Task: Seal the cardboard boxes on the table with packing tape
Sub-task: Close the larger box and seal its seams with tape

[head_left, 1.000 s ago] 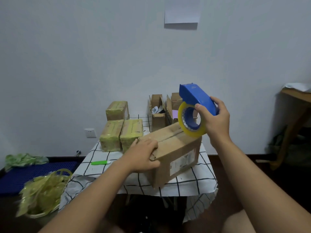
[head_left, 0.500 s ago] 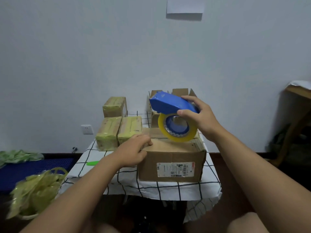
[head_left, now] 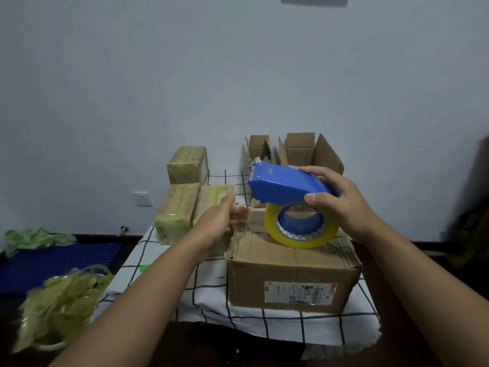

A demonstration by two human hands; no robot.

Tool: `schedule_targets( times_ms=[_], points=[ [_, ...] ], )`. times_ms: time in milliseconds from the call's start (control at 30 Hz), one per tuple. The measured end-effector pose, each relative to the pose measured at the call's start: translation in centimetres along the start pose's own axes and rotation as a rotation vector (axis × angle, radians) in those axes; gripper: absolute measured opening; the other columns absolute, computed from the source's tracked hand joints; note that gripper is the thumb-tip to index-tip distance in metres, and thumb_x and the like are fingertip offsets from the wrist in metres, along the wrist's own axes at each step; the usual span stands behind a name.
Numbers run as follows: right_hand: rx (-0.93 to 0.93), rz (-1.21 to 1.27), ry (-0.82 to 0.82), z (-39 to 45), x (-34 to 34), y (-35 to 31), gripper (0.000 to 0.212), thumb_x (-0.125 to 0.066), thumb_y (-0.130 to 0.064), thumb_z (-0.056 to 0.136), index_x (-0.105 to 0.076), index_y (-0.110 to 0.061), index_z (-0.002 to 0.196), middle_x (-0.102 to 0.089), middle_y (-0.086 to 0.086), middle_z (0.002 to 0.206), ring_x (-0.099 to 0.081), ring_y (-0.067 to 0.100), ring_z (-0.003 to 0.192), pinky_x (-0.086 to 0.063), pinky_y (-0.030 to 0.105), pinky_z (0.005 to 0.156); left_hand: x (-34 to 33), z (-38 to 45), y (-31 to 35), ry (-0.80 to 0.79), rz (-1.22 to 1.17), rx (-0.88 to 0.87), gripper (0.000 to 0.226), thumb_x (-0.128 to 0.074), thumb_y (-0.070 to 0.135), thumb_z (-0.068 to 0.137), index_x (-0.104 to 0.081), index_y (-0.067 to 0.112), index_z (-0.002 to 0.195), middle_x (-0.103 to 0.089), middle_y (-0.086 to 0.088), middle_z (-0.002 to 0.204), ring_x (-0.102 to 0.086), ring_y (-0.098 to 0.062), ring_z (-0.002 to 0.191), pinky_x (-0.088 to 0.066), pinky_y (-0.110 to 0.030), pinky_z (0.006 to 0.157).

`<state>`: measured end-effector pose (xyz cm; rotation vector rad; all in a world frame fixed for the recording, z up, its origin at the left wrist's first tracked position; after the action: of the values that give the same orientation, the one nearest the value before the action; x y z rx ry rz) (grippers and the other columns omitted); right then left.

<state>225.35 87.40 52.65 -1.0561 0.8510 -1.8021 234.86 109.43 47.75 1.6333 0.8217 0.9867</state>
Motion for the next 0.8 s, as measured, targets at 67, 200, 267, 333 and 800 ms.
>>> schedule_targets(
  times_ms=[67,200,267,333,800],
  points=[
    [-0.004,-0.006,0.003,0.0,0.0,0.2,0.06,-0.068,-0.052,0.069,-0.063,-0.037,0.126,-0.056,-0.002,0.138,-0.063,0.015,0.111,-0.055,0.025,0.08,-0.1,0.3,0.6,-0.048,0.011,0.033,0.06,-0.025,0.062,0.1,-0.072,0.025,0.099,-0.075,0.005,0.1,-0.067,-0.009,0.1,-0.04,-0.036,0.089],
    [-0.017,-0.002,-0.005,0.2,-0.1,0.1,0.056,-0.068,-0.052,0.067,-0.064,-0.042,0.122,-0.055,0.001,0.134,-0.063,0.013,0.108,-0.053,0.022,0.077,-0.5,0.4,1.4,-0.087,0.021,0.084,0.062,-0.03,0.065,0.097,-0.076,0.023,0.101,-0.075,0.009,0.098,-0.061,-0.008,0.103,-0.037,-0.043,0.097],
    [-0.023,-0.005,-0.014,0.2,-0.1,0.1,0.057,-0.068,-0.052,0.068,-0.063,-0.041,0.124,-0.059,-0.002,0.128,-0.064,0.012,0.106,-0.054,0.023,0.078,-0.8,0.4,1.8,-0.084,0.008,0.069,0.055,-0.038,0.066,0.095,-0.076,0.026,0.099,-0.075,0.011,0.098,-0.058,-0.008,0.106,-0.034,-0.045,0.099],
    [-0.029,-0.009,-0.016,0.3,-0.2,0.1,0.058,-0.067,-0.052,0.068,-0.062,-0.04,0.125,-0.06,-0.004,0.124,-0.064,0.011,0.105,-0.054,0.022,0.077,-0.8,0.4,2.1,-0.075,-0.009,0.04,0.047,-0.044,0.064,0.093,-0.074,0.029,0.101,-0.075,0.009,0.098,-0.057,-0.01,0.108,-0.032,-0.046,0.101],
    [-0.026,-0.052,-0.037,0.2,-0.5,-0.4,0.062,-0.068,-0.053,0.068,-0.06,-0.039,0.128,-0.056,-0.006,0.133,-0.062,0.008,0.108,-0.054,0.022,0.082,1.2,0.1,2.1,-0.126,-0.143,0.065,0.019,-0.067,0.023,0.091,-0.069,0.005,0.097,-0.07,-0.005,0.079,-0.06,-0.01,0.064,-0.048,-0.022,0.059]
  ],
)
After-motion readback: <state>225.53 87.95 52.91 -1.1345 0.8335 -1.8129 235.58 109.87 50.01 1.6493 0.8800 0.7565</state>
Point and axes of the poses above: each hand's wrist, its own z-axis towards the middle knuckle, its own x-axis out of the back of the hand, y = z × x, the point moved 5 cm from there along z, towards the middle knuckle
